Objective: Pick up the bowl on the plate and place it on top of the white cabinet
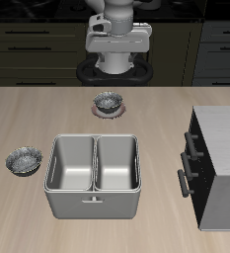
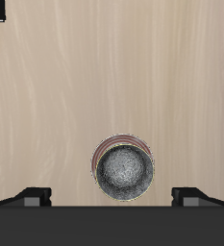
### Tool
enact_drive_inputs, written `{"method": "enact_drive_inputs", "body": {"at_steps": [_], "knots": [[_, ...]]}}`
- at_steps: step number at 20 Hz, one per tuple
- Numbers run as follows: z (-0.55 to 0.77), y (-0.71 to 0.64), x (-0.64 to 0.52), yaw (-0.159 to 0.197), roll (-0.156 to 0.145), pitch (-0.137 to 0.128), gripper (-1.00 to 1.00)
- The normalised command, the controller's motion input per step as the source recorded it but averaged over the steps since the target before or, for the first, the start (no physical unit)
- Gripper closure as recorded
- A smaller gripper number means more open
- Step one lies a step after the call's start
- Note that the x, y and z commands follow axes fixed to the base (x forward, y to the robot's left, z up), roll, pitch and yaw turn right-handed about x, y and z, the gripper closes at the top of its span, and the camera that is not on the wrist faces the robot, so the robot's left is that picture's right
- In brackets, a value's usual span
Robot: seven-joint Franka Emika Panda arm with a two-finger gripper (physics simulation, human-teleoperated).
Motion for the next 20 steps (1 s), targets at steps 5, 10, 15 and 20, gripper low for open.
{"method": "enact_drive_inputs", "body": {"at_steps": [5,10,15,20], "knots": [[-0.22,0.15,-0.22,0.001,0.016,0.004,-1.0],[-0.13,0.15,-0.25,-0.007,0.011,-0.01,-1.0],[-0.09,0.0,-0.23,-0.004,-0.016,-0.01,-1.0],[-0.06,-0.08,-0.06,-0.007,-0.019,0.004,-1.0]]}}
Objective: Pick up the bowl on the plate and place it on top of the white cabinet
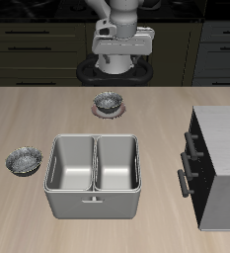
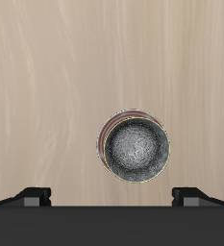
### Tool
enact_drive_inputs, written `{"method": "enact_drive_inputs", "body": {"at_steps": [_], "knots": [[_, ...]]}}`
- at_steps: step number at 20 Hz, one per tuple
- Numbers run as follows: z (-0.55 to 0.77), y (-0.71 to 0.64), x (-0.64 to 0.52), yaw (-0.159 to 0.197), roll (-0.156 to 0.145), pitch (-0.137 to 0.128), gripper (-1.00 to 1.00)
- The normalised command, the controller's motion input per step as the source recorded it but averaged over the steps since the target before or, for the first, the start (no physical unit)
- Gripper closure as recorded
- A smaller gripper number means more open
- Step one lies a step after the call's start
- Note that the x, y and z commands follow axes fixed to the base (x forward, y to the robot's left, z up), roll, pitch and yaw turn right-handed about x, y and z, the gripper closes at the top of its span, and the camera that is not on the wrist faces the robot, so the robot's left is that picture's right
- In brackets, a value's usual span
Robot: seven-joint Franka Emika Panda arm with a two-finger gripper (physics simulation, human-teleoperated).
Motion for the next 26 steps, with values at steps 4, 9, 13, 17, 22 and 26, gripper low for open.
{"method": "enact_drive_inputs", "body": {"at_steps": [4,9,13,17,22,26], "knots": [[-0.12,-0.03,-0.01,0.013,-0.016,0.008,-1.0],[-0.13,0.0,0.02,0.003,-0.003,0.016,-1.0],[-0.26,-0.03,-0.02,0.003,-0.006,0.022,-1.0],[-0.24,-0.02,-0.01,0.001,0.001,0.033,-1.0],[-0.28,0.04,0.0,0.016,0.014,0.034,-1.0],[-0.25,-0.02,0.03,-0.009,0.002,0.037,-1.0]]}}
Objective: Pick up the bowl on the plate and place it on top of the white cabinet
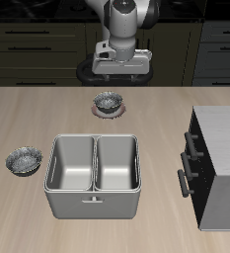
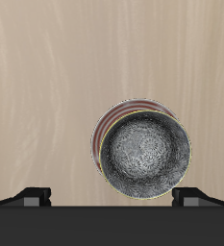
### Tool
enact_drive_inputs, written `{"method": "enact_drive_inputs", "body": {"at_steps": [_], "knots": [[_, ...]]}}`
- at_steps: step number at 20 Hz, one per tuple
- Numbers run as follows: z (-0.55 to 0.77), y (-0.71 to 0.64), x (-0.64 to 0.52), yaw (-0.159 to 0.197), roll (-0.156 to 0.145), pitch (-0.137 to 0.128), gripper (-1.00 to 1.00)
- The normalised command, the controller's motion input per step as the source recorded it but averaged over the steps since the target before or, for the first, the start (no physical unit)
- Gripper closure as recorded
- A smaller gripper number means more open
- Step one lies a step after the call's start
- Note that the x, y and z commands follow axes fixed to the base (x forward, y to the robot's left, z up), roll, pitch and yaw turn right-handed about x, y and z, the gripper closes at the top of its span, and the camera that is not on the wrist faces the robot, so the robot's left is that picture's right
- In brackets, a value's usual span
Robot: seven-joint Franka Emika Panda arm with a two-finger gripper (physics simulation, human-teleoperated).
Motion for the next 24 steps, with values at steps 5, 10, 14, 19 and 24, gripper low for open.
{"method": "enact_drive_inputs", "body": {"at_steps": [5,10,14,19,24], "knots": [[-0.21,0.01,0.01,0.024,0.002,0.011,-1.0],[-0.11,-0.01,-0.03,0.002,-0.006,0.007,-1.0],[-0.16,0.02,-0.02,-0.01,0.005,0.036,-1.0],[-0.11,-0.01,-0.08,-0.023,0.002,0.012,-1.0],[-0.22,0.04,-0.03,0.0,0.018,0.033,-1.0]]}}
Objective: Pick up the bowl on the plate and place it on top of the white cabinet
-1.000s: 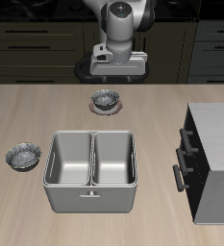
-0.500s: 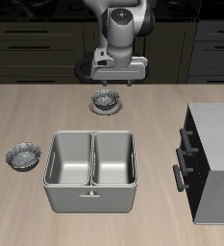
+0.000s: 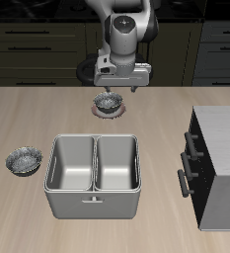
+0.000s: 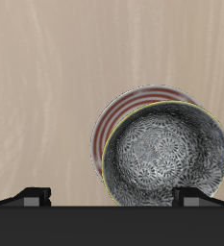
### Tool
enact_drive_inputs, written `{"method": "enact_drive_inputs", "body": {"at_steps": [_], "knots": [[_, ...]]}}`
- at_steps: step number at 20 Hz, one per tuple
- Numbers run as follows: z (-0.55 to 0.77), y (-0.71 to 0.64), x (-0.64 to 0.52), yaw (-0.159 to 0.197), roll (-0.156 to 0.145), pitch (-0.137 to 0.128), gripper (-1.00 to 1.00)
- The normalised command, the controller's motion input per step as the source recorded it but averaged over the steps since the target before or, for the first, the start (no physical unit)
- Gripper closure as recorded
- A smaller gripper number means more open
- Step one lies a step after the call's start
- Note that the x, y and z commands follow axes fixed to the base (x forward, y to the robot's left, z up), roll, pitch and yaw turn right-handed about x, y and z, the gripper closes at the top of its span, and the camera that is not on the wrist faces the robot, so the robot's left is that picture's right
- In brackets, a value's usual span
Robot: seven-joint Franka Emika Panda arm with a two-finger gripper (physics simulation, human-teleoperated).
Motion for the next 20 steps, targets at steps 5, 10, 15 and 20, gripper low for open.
{"method": "enact_drive_inputs", "body": {"at_steps": [5,10,15,20], "knots": [[-0.15,-0.01,-0.06,0.008,-0.009,0.015,-1.0],[-0.16,0.03,-0.06,0.041,-0.027,-0.019,-1.0],[-0.18,0.03,-0.02,0.008,0.002,0.03,-1.0],[-0.21,-0.02,-0.06,-0.013,-0.005,0.042,-1.0]]}}
